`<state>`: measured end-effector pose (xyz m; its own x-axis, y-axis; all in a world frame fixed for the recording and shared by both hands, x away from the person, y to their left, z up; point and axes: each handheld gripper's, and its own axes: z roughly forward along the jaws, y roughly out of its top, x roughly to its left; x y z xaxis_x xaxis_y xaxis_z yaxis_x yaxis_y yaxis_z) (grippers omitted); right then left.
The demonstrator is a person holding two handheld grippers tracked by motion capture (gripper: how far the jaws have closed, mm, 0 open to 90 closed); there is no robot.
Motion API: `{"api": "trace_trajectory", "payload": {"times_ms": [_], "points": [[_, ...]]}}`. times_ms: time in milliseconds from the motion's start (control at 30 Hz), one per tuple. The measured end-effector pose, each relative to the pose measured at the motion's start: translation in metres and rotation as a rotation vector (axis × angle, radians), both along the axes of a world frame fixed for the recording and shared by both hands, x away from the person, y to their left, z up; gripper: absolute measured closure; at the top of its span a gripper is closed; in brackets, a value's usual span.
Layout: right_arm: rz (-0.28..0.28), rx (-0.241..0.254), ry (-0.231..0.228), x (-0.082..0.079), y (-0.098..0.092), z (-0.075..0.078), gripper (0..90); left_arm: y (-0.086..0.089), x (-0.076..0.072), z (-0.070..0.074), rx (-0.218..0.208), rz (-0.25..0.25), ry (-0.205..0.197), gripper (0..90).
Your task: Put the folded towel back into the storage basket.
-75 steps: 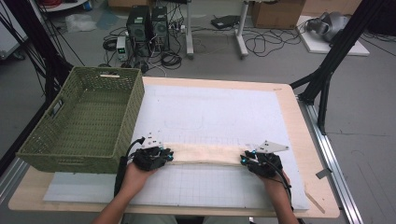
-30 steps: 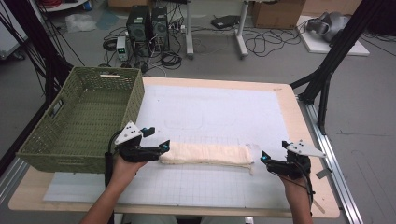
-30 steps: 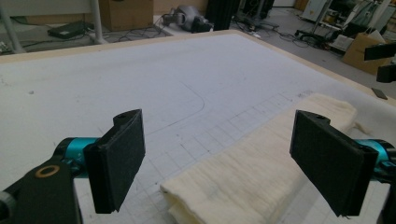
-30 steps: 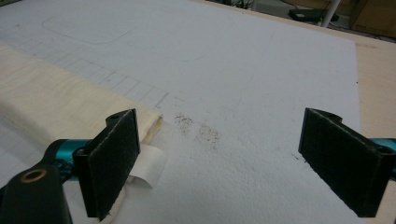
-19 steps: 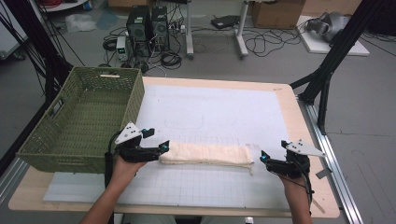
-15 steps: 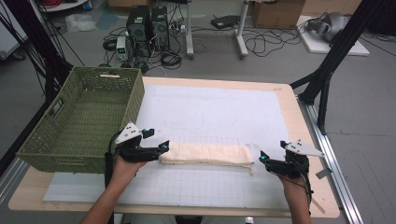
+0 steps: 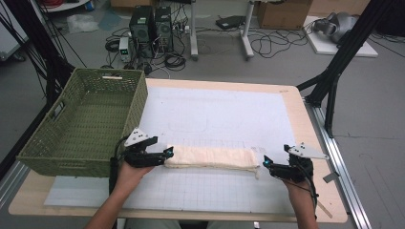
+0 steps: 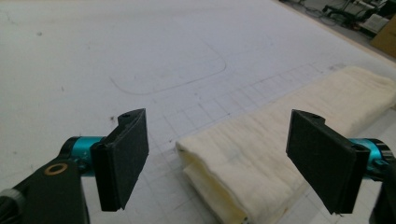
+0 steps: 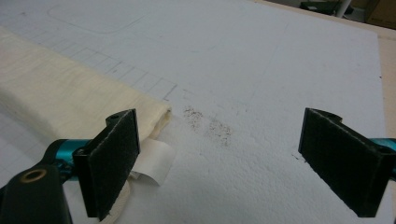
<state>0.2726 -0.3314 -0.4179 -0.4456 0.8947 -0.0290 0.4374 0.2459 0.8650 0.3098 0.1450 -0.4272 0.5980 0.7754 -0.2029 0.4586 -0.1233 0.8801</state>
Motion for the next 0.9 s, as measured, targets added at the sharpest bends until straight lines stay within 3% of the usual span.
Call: {"api": "trace_trajectory", "payload": {"times_ms": [233, 400, 533, 667, 767, 900], "points": [[0.007, -0.003, 0.012, 0.002, 0.0, -0.002, 11.9, -0.005, 0.001, -0.008, 0.081, 0.014, 0.049, 31.6], [0.015, -0.006, 0.017, 0.003, 0.002, -0.003, 12.0, -0.006, 0.002, -0.014, 0.085, 0.03, 0.088, 34.9], [0.021, -0.007, 0.02, 0.003, 0.003, -0.003, 12.0, -0.01, 0.001, -0.017, 0.103, 0.014, 0.116, 38.6], [0.021, -0.009, 0.022, 0.003, 0.004, -0.003, 12.0, -0.014, 0.0, -0.019, 0.126, -0.007, 0.125, 42.2], [0.024, -0.011, 0.021, 0.003, 0.004, -0.003, 11.9, -0.02, -0.003, -0.023, 0.179, -0.021, 0.123, 43.7], [0.026, -0.01, 0.026, 0.003, 0.004, -0.003, 12.0, -0.023, -0.005, -0.023, 0.203, -0.011, 0.103, 43.0]]}}
